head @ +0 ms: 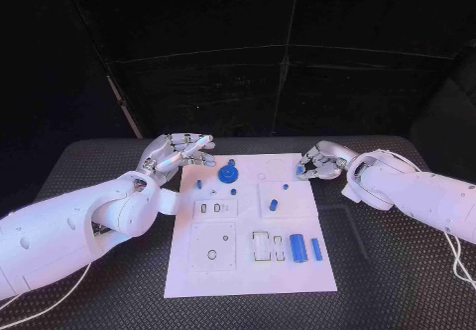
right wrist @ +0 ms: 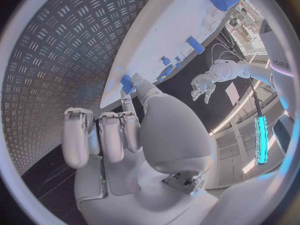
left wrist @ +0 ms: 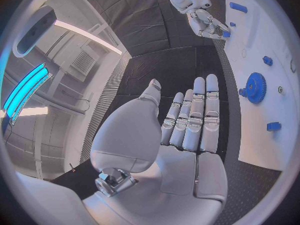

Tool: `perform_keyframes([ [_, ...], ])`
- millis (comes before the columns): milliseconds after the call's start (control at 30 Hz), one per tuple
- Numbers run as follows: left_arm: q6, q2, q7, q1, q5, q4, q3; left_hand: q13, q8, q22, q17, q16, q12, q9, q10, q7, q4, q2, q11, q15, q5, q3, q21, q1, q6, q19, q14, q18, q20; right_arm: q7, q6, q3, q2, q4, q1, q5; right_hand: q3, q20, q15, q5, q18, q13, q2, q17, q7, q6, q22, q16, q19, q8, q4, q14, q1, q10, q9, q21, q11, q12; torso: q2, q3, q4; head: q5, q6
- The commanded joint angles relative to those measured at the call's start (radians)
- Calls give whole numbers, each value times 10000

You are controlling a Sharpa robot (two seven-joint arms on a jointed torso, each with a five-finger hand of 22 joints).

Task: Assemble the parts on the task board

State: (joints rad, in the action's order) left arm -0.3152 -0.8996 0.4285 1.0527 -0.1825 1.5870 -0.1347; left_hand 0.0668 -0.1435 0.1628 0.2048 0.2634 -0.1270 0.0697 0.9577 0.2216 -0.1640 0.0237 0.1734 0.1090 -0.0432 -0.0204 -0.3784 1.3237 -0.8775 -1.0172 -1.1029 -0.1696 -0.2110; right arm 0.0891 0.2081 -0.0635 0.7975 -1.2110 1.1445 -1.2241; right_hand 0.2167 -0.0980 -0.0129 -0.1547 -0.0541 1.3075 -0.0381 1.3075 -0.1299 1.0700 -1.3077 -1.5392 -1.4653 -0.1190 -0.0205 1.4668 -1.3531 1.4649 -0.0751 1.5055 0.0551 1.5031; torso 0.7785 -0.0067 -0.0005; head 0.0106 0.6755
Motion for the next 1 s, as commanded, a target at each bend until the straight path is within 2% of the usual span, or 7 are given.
perform_keyframes([
  [33, 119, -2, 40, 12, -36, 16, -11, -5, 31, -10, 11, -68, 31, -10, 46, 26, -8, 77, -10, 31, -39, -54, 0, -17, -61, -35, -21, -97, -8, 129, 591, -8, 9, -109, 14, -36, 101, 73, -92, -26, 189, 1848, 206, 1612, 17, 84, -1041, -26, -122, -65, -12, 835, -49, 539, -5, 51, -85, 43, -4, 2, -5, 10, 2],
  [200, 124, -44, 35, 13, -36, 15, -11, -5, 31, -10, 11, -68, 31, -10, 46, 26, -8, 77, -10, 31, -39, -54, 0, -17, -61, -35, -21, -97, -8, 76, 1082, -14, 280, -740, 16, 6, 220, 100, -111, -119, 194, 1844, 293, 1636, 30, 95, -1064, -33, -138, -42, -57, 841, -87, 536, 16, 60, -104, 36, -33, -1, -18, -19, -8],
  [267, 134, -59, 33, 13, -36, 14, -11, -5, 31, -10, 11, -68, 31, -10, 46, 26, -8, 77, -10, 31, -39, -54, 0, -17, -61, -35, -21, -97, -8, -15, 1120, -40, 406, -1105, 19, 48, 233, 103, -112, -135, 195, 1826, 296, 1628, 24, 86, -1065, -30, -138, -32, -59, 839, -77, 523, 22, 60, -104, 20, -55, -20, -26, -41, -5],
  [400, 156, -49, 30, 13, -36, -50, -10, -5, 31, -10, 11, -68, 31, -10, 46, 26, -8, 77, -10, 31, -39, -54, 0, -17, -61, -35, -21, -97, -8, -438, 1250, -227, 567, -2090, 25, 24, 251, 107, -112, -152, 194, 1815, 307, 1630, 19, 77, -1064, -31, -138, -19, -55, 840, -56, 515, 29, 59, -101, 9, -89, -52, -62, -66, -19],
  [600, 181, 83, 21, 14, -35, -324, -7, -5, 40, -13, 22, -78, 45, -11, 58, 25, 6, 92, -12, 30, -38, -59, 2, -3, -70, -35, -22, -98, -8, -1292, 1321, -314, 283, -3172, 32, -806, 260, 110, -110, -165, 191, 1797, 288, 1606, 14, 74, -1045, -23, -127, 0, -40, 835, 17, 503, 40, 52, -95, -8, -245, -134, -31, -136, 79],
  [800, 206, 183, 11, 16, -35, -586, -5, -3, 40, -13, 25, -81, 46, -10, 68, 22, 8, 98, -14, 29, -39, -61, 3, 0, -78, -35, -25, -98, -8, -2363, 1370, -300, -886, -3203, 29, -1938, 287, 113, -113, -146, 187, 1764, 293, 1584, 24, 96, -1026, -16, -117, -2, -49, 830, 31, 481, 40, 44, -102, -36, -379, -168, 10, -237, 187],
  [1000, 223, 232, 4, 20, -34, -697, -5, -1, 40, -14, 33, -84, 48, -9, 87, 17, 12, 106, -18, 26, -39, -67, 3, 3, -94, -38, -30, -99, -7, -3038, 1374, -6, -1710, -2968, -44, -2569, 278, 116, -116, -119, 181, 1743, 243, 1561, 29, 120, -1000, -8, -102, -3, -41, 825, 98, 467, 42, 33, -105, -56, -439, -223, 66, -277, 274],
])
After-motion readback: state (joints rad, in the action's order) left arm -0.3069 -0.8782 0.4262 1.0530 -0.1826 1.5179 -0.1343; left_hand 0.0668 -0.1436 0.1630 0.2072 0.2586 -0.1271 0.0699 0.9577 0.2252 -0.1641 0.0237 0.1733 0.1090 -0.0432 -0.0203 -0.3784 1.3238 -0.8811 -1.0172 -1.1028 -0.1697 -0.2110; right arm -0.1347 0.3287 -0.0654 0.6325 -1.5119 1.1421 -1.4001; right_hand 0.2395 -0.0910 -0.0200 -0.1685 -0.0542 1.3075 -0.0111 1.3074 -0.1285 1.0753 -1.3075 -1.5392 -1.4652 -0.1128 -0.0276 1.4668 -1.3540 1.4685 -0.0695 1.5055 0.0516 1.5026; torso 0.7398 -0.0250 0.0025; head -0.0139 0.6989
